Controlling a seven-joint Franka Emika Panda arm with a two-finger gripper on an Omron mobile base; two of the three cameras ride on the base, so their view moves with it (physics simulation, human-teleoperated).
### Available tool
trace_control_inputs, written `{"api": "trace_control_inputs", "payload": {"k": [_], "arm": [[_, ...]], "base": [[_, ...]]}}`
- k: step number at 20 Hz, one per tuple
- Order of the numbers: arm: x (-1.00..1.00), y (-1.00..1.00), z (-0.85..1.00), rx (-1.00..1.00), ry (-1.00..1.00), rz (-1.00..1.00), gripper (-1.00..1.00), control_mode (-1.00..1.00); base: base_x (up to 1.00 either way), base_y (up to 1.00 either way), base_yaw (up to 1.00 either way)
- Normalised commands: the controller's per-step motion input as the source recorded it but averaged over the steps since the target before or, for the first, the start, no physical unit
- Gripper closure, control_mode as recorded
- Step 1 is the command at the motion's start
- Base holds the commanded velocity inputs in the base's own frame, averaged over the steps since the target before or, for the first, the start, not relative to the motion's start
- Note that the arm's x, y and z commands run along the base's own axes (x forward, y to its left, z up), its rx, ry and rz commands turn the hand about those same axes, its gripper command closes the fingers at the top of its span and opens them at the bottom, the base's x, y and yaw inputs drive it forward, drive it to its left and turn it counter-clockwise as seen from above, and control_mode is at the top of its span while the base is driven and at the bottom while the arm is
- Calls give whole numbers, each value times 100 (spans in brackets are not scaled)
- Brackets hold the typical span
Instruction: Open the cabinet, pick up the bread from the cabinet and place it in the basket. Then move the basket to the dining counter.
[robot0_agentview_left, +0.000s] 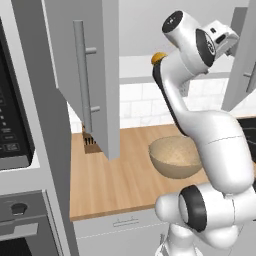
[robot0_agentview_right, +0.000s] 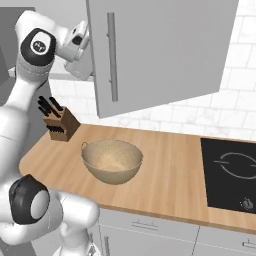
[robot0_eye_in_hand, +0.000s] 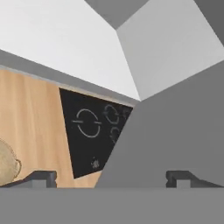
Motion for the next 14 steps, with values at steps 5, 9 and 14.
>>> {"api": "trace_control_inputs", "payload": {"k": [5,9,14], "arm": [[-85,-84,0,0,-10,-16,-100,-100],[-87,-83,0,9,-13,-17,-100,-100],[-16,-98,0,15,-9,-20,-100,-100]], "base": [[0,0,0],[0,0,0],[0,0,0]]}}
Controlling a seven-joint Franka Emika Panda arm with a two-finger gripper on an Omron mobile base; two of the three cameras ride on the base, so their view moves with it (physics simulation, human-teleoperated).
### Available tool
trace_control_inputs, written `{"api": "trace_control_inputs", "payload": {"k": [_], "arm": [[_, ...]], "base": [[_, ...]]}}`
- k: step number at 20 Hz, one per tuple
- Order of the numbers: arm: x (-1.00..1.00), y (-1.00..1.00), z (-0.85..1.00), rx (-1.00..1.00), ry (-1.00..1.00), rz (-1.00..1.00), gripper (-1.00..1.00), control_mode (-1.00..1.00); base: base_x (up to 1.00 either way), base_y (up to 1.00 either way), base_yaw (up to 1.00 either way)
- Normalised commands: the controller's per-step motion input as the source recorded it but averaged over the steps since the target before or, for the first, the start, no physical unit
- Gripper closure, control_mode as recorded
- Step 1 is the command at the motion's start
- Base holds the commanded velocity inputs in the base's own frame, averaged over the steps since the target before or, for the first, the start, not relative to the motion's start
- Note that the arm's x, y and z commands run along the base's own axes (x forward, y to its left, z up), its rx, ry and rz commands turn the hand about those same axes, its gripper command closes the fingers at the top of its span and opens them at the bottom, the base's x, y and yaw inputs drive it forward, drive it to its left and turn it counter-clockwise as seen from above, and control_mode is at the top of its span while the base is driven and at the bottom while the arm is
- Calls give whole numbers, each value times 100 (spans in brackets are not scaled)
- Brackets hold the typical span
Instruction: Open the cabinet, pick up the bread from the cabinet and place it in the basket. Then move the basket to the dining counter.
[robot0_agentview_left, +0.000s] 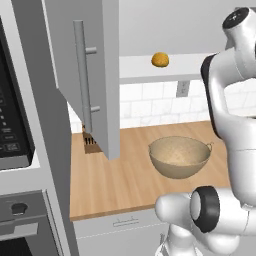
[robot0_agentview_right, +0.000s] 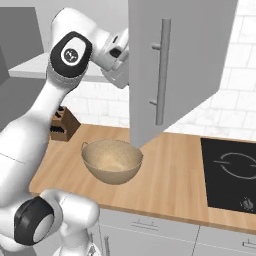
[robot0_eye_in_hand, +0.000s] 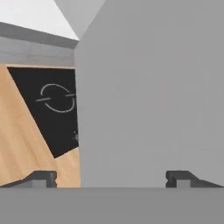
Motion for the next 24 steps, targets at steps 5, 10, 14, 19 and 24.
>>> {"api": "trace_control_inputs", "payload": {"k": [5,10,14,19,24], "arm": [[12,-100,0,20,-7,-18,-100,-100],[-32,-33,-8,13,-30,-5,-100,-100],[-84,98,-55,7,-47,6,-100,-100],[-26,100,-41,1,-29,23,-100,-100],[17,100,1,0,-5,33,-100,-100]], "base": [[0,0,0],[0,0,0],[0,0,0],[0,0,0],[0,0,0]]}}
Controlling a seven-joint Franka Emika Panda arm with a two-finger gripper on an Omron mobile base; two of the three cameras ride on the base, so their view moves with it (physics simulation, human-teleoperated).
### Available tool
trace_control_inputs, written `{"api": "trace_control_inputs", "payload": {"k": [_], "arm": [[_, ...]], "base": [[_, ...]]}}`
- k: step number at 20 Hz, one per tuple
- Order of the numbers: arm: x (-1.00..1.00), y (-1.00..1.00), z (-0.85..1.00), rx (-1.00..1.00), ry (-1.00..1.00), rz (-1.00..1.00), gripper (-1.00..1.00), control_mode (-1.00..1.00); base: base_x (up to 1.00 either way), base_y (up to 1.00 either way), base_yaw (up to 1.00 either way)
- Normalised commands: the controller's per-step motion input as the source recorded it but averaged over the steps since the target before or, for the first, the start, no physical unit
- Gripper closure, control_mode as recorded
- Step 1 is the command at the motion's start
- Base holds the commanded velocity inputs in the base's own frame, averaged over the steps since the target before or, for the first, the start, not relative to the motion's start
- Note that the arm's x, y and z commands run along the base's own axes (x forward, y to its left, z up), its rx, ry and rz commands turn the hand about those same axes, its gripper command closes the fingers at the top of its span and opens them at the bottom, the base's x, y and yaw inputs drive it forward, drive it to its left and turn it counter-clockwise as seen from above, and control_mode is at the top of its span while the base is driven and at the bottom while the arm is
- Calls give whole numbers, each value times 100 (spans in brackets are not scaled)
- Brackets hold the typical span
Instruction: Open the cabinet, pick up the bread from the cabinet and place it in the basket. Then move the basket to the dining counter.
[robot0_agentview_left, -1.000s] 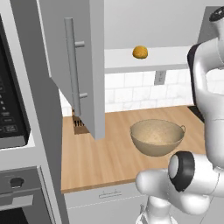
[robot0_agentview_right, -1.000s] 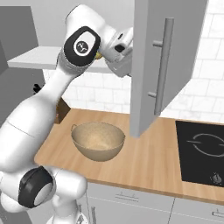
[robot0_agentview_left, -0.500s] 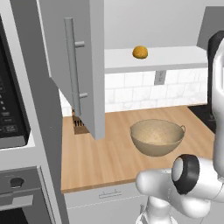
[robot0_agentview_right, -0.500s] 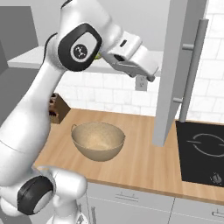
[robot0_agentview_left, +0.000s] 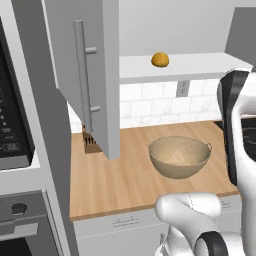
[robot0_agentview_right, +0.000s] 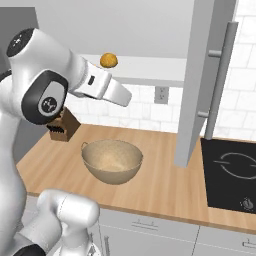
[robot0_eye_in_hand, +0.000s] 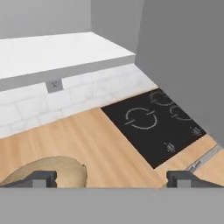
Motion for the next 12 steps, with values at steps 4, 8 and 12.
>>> {"api": "trace_control_inputs", "payload": {"k": [4,8,12], "arm": [[42,100,43,0,0,36,-100,-100],[55,100,61,0,0,25,-100,-100],[71,97,31,0,5,18,-100,-100]], "base": [[0,0,0],[0,0,0],[0,0,0]]}}
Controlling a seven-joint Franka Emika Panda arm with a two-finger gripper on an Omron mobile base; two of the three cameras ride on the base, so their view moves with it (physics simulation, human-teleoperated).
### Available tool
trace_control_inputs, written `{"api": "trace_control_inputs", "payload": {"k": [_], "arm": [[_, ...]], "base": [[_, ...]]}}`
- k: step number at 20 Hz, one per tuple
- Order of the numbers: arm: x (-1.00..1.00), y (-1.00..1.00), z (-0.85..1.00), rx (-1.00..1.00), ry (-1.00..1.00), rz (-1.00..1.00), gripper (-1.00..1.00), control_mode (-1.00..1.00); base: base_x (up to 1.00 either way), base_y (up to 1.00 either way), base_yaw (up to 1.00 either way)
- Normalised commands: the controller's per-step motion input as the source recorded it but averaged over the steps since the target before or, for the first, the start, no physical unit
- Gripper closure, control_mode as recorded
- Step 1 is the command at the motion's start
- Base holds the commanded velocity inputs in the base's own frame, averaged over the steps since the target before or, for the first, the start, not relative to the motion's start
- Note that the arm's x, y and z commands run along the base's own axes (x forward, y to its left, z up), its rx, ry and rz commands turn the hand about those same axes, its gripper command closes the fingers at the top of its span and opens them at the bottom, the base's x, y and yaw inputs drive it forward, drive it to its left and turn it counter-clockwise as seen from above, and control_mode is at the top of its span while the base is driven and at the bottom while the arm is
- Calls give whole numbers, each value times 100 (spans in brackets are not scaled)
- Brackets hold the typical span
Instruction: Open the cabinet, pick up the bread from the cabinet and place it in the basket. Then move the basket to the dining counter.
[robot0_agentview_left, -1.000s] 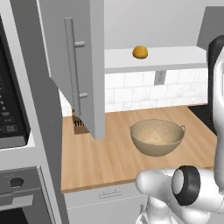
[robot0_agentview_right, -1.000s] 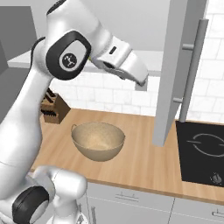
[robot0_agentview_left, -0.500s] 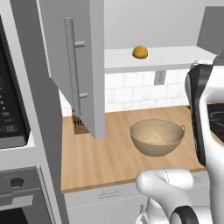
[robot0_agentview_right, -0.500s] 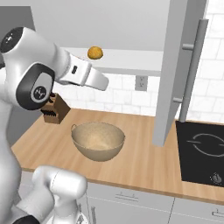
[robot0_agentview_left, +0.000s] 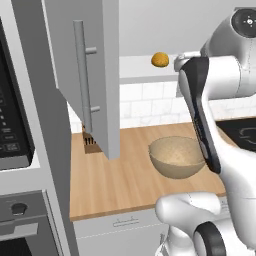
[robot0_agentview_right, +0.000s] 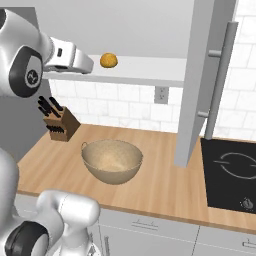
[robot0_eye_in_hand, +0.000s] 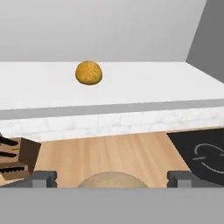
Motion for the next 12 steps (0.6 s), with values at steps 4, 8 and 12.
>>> {"api": "trace_control_inputs", "payload": {"k": [4,8,12], "arm": [[92,40,-5,0,1,2,-100,-100],[91,1,-1,0,0,0,-100,-100],[64,-10,-10,0,0,0,-100,-100]], "base": [[0,0,0],[0,0,0],[0,0,0]]}}
